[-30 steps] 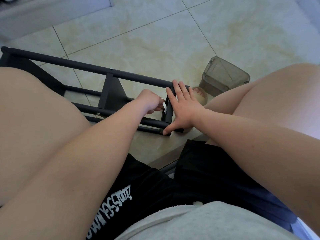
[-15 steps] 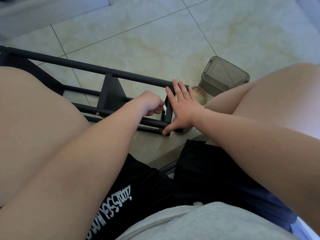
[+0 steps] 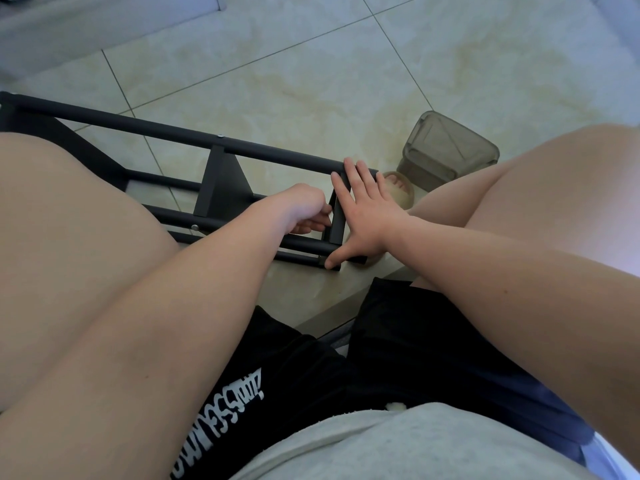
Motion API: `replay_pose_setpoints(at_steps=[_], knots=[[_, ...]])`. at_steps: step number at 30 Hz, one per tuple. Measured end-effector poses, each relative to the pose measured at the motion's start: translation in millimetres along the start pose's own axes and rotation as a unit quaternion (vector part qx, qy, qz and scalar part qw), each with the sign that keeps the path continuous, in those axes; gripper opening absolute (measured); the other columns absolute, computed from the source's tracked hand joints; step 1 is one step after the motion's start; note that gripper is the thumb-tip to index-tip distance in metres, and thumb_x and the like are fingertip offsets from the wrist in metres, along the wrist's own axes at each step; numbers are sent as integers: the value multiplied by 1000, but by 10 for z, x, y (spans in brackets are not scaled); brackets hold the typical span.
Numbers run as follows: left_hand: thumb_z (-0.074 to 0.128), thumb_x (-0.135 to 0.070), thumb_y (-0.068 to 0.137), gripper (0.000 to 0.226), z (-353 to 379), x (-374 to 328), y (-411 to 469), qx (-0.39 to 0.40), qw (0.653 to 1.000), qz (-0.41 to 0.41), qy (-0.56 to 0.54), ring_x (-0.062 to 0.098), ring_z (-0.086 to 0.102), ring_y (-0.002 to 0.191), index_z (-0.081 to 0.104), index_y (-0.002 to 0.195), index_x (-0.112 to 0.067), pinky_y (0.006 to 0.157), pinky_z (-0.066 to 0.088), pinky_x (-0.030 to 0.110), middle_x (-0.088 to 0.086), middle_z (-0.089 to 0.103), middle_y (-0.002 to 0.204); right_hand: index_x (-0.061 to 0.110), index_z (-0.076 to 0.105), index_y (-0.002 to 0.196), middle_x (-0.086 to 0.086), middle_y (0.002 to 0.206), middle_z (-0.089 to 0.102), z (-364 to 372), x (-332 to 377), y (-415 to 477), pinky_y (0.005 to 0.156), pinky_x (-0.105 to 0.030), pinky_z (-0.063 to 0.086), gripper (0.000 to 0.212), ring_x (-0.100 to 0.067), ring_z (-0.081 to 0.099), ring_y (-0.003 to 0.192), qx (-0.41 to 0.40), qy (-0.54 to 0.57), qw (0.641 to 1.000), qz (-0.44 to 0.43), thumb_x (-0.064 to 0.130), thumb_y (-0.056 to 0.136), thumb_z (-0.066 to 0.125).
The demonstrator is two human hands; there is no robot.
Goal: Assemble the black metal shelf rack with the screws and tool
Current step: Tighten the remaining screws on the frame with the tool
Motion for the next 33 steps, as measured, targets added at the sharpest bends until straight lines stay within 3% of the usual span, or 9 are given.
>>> replay_pose_setpoints(at_steps=[16, 23, 29, 33], knots=[[57, -19, 96, 13, -12, -18, 36, -1, 999, 41, 27, 13, 69, 74, 65, 88, -12, 76, 52, 29, 0, 73, 75, 14, -23, 158, -16, 161, -36, 13, -2, 20, 118, -48, -20, 164, -33, -32, 150, 1, -1, 1000, 2, 105, 41, 48], [54, -23, 100, 16, -8, -21, -14, 4, 998, 57, 14, 13, 67, 76, 64, 104, -11, 84, 52, 33, 1, 71, 83, 14, -23, 158, -16, 161, -36, 1, -7, 14, 119, -50, -18, 164, -33, -32, 150, 5, -2, 1000, 0, 103, 43, 53], [53, -25, 100, 13, -21, -32, -26, -4, 997, 70, 14, 11, 69, 75, 61, 96, -16, 74, 52, 28, -1, 71, 80, 14, -23, 158, -16, 161, -36, 1, -3, 9, 119, -50, -18, 163, -33, -32, 150, 5, -2, 1000, 2, 103, 44, 54], [54, -22, 100, 12, -50, -24, -15, -21, 997, 68, -12, 7, 70, 71, 63, 103, -15, 67, 51, 23, 0, 72, 81, 14, -24, 157, -16, 161, -37, 2, -3, 17, 119, -49, -19, 164, -33, -33, 150, 7, -1, 1000, 1, 103, 43, 53]])
Point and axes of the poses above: each hand's wrist, its own y-axis towards the middle knuckle, its own z-axis out of the palm, x = y × z, the point moved 8 cm from there along y, towards the middle knuckle
